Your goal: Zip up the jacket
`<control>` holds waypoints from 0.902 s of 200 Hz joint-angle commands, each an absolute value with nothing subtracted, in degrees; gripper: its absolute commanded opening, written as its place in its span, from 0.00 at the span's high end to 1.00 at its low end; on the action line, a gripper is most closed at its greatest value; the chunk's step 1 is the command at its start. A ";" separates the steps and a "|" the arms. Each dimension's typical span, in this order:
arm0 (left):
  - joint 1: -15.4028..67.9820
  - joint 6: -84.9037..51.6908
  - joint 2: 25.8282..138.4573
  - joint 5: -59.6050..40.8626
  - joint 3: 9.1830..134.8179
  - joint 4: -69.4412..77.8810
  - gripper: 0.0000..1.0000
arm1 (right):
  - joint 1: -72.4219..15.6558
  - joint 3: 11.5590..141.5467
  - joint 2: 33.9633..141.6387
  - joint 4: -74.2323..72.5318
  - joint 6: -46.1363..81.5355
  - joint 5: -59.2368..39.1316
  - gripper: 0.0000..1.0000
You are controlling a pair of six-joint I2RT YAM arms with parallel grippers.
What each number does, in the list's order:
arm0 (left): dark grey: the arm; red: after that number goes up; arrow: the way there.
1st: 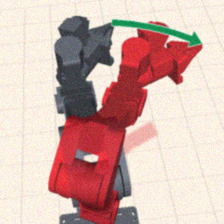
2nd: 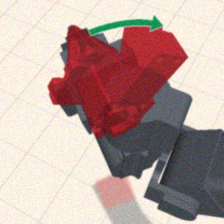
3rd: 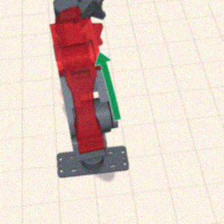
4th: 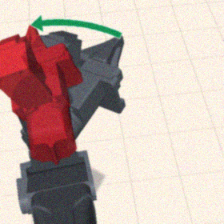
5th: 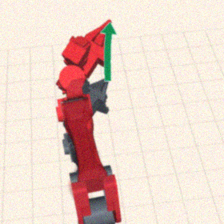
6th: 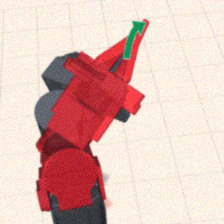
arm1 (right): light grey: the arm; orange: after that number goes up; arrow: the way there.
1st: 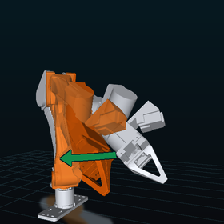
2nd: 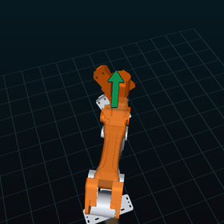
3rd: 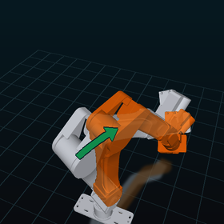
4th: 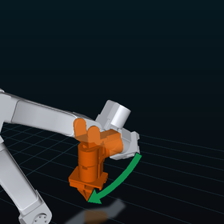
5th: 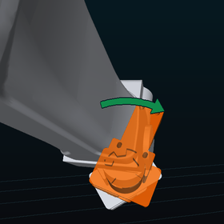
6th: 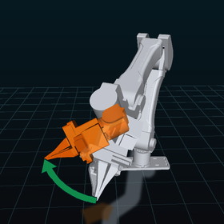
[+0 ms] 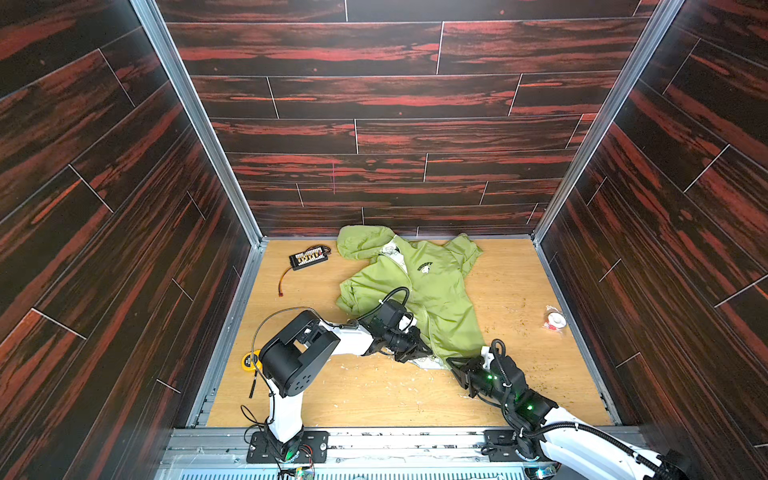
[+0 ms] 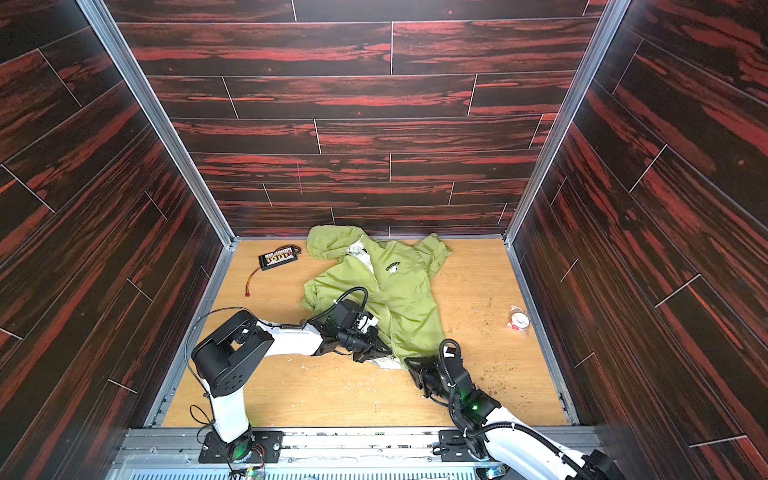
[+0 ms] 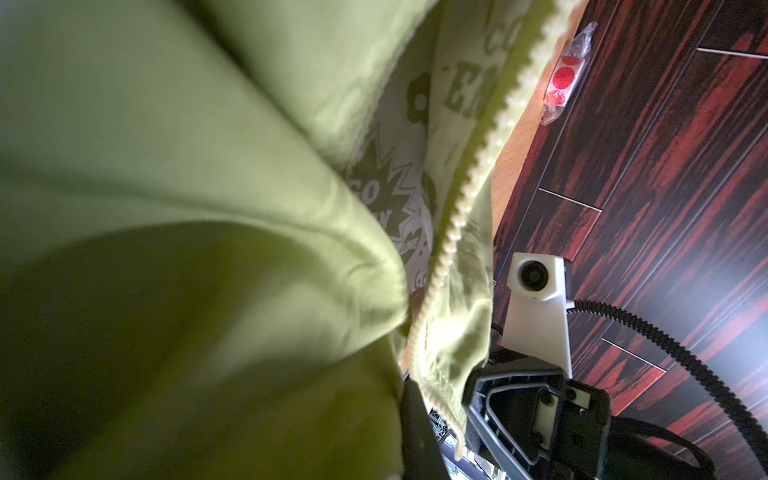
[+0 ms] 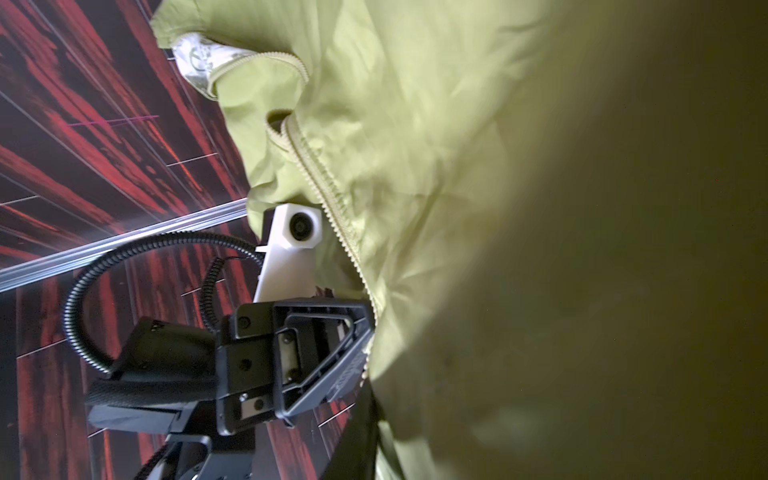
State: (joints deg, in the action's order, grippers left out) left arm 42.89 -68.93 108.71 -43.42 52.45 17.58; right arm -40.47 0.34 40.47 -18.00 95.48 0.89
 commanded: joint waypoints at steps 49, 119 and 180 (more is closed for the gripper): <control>43.16 -69.70 105.96 -41.67 51.37 18.44 1.00 | -40.30 -0.26 42.23 -14.74 88.92 -1.31 0.89; 43.12 -71.16 103.66 -39.45 48.73 20.55 1.00 | -40.21 6.97 49.26 -16.26 77.37 -6.52 1.00; 42.72 -72.33 98.57 -35.90 45.25 21.17 1.00 | -39.57 17.22 61.33 -14.67 67.64 -13.31 1.00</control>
